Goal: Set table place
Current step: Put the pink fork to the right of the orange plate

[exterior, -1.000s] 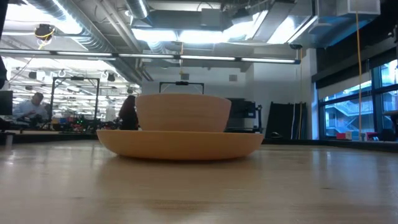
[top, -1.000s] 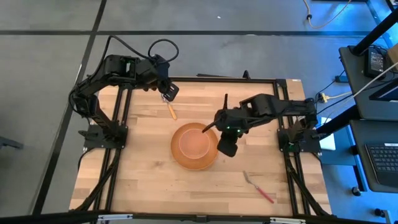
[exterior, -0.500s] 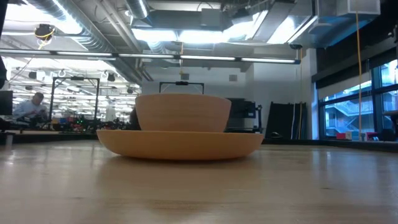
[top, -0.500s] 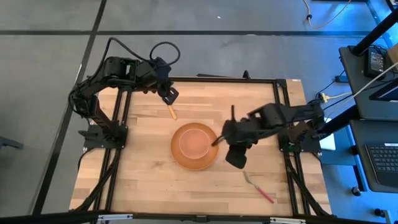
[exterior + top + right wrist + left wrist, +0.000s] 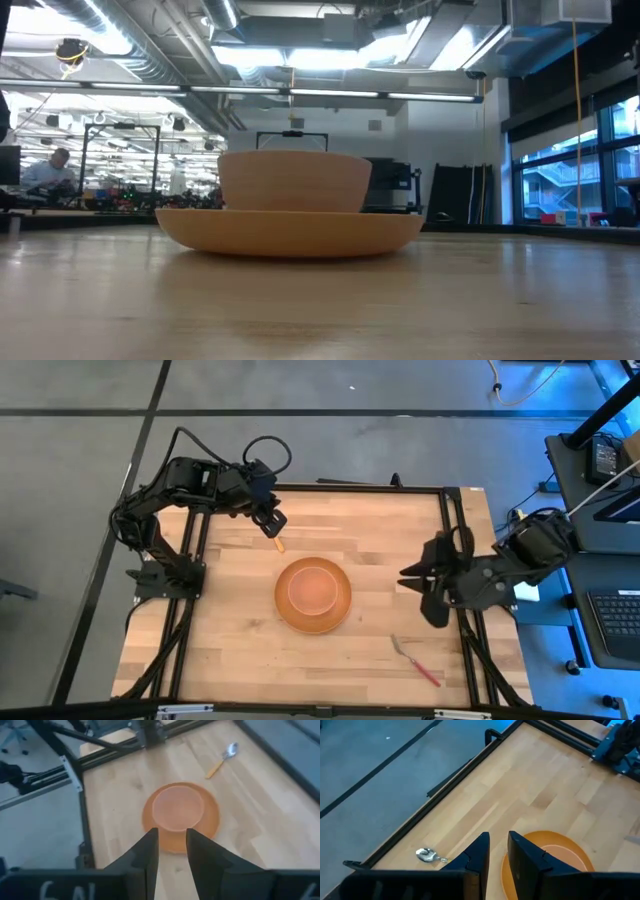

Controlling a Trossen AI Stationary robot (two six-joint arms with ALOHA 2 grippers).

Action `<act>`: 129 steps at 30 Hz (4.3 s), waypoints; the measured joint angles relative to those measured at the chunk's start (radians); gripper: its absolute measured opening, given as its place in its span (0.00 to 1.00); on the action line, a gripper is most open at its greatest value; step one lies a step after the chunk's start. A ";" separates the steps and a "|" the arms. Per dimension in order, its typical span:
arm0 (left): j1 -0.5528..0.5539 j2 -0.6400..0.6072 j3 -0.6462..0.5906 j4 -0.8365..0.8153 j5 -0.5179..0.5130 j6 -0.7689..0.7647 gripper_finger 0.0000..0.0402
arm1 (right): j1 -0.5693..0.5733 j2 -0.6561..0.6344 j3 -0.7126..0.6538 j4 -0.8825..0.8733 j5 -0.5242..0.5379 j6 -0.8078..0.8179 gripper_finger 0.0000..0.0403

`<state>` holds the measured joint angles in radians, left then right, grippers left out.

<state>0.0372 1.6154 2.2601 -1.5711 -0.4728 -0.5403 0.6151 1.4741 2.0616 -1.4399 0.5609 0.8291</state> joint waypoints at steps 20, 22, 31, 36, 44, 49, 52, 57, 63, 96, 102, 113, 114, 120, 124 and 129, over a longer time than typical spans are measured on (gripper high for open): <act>0.059 0.000 0.000 0.000 -0.018 0.076 0.16 | -0.471 -0.288 -1.021 1.229 -0.700 -0.170 0.25; 0.065 0.000 0.000 0.000 -0.019 0.080 0.16 | -0.507 -0.301 -1.065 1.102 -0.814 -0.086 0.25; 0.077 0.000 0.000 0.000 -0.025 0.079 0.16 | -0.404 -0.365 -1.185 0.745 -1.127 0.403 0.25; 0.077 0.000 0.000 0.000 -0.034 0.021 0.16 | -0.285 -0.365 -1.228 0.695 -1.147 0.572 0.25; 0.077 0.004 0.000 0.002 -0.040 -0.008 0.16 | -0.219 -0.360 -1.300 0.720 -1.050 0.579 0.25; 0.077 0.004 0.000 0.010 -0.040 -0.008 0.16 | -0.219 -0.359 -1.324 0.716 -1.006 0.578 0.25; 0.076 0.004 0.000 0.013 -0.040 -0.009 0.16 | -0.202 -0.359 -1.343 0.744 -0.984 0.581 0.25; 0.069 0.004 0.000 0.013 -0.040 -0.009 0.16 | -0.136 -0.355 -1.397 0.752 -0.987 0.708 0.25; 0.064 0.004 0.000 0.012 -0.040 -0.002 0.16 | -0.004 -0.355 -1.480 0.949 -1.052 0.981 0.25; 0.064 0.004 0.000 0.011 -0.040 0.052 0.16 | 0.223 -0.113 -1.591 1.456 -0.889 1.284 0.25; 0.064 0.004 0.000 0.012 -0.040 0.052 0.16 | 0.217 -0.034 -1.591 1.483 -1.016 1.268 0.25; 0.064 0.004 0.000 0.012 -0.040 0.050 0.16 | 0.206 -0.021 -1.589 1.504 -0.880 1.266 0.25; 0.064 0.004 0.000 0.012 -0.040 0.050 0.16 | 0.206 -0.013 -1.589 1.504 -0.885 1.267 0.25; 0.064 0.004 0.000 0.012 -0.040 0.050 0.16 | 0.204 0.003 -1.590 1.537 -0.986 1.279 0.25; 0.064 0.004 0.000 0.012 -0.040 0.051 0.16 | 0.189 0.003 -1.591 1.612 -0.976 1.279 0.25; 0.064 0.004 0.000 0.012 -0.040 0.053 0.16 | 0.154 0.002 -1.590 1.607 -0.974 1.188 0.25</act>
<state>0.1017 1.6196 2.2601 -1.5589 -0.5124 -0.4877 0.7693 1.4761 0.4717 0.1674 -0.4127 2.0170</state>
